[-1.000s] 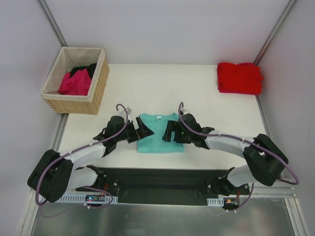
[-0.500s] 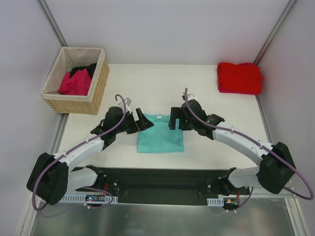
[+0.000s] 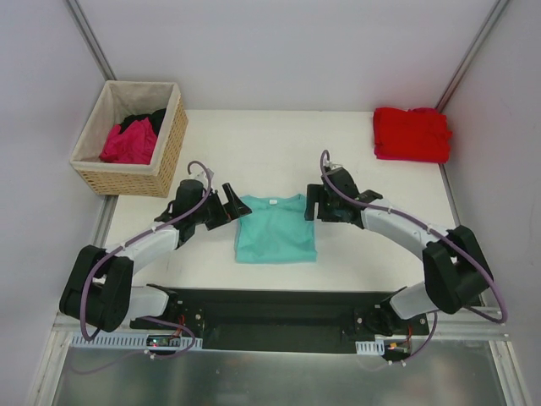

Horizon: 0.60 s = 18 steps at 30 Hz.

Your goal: Fold and stack the t-shirts

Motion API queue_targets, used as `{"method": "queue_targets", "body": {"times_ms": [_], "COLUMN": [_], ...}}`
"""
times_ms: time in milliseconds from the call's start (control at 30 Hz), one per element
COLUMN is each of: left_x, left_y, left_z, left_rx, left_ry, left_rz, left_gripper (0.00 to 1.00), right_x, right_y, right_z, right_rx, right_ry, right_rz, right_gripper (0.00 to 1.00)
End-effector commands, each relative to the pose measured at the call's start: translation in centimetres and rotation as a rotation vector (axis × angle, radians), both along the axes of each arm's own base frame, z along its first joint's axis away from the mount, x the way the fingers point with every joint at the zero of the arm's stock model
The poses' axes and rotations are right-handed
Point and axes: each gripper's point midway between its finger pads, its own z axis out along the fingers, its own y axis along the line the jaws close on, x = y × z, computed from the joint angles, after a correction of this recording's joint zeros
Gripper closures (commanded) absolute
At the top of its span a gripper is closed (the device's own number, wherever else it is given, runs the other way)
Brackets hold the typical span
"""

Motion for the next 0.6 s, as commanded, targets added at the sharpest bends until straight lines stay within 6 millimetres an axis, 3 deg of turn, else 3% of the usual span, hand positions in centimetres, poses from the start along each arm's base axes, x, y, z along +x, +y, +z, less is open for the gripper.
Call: {"method": "queue_targets", "body": {"times_ms": [0,233,567], "left_x": [0.3,0.4,0.3], "left_y": [-0.1,0.1,0.1], "left_z": [0.0,-0.1,-0.4], "left_rx": [-0.015,-0.015,-0.017], "left_ry": [-0.024,-0.024,-0.017], "left_rz": [-0.025,-0.018,-0.019], "left_gripper": [0.01,0.01,0.01], "right_x": [1.4,2.0,2.5], "right_y": [2.0,2.9,3.4], "right_z": [0.3,-0.4,-0.7], "right_rx": [0.07,0.084,0.097], "right_ry": [-0.013,0.006,0.01], "right_rz": [0.036,0.035,0.034], "right_gripper": [0.19,0.44,0.63]}}
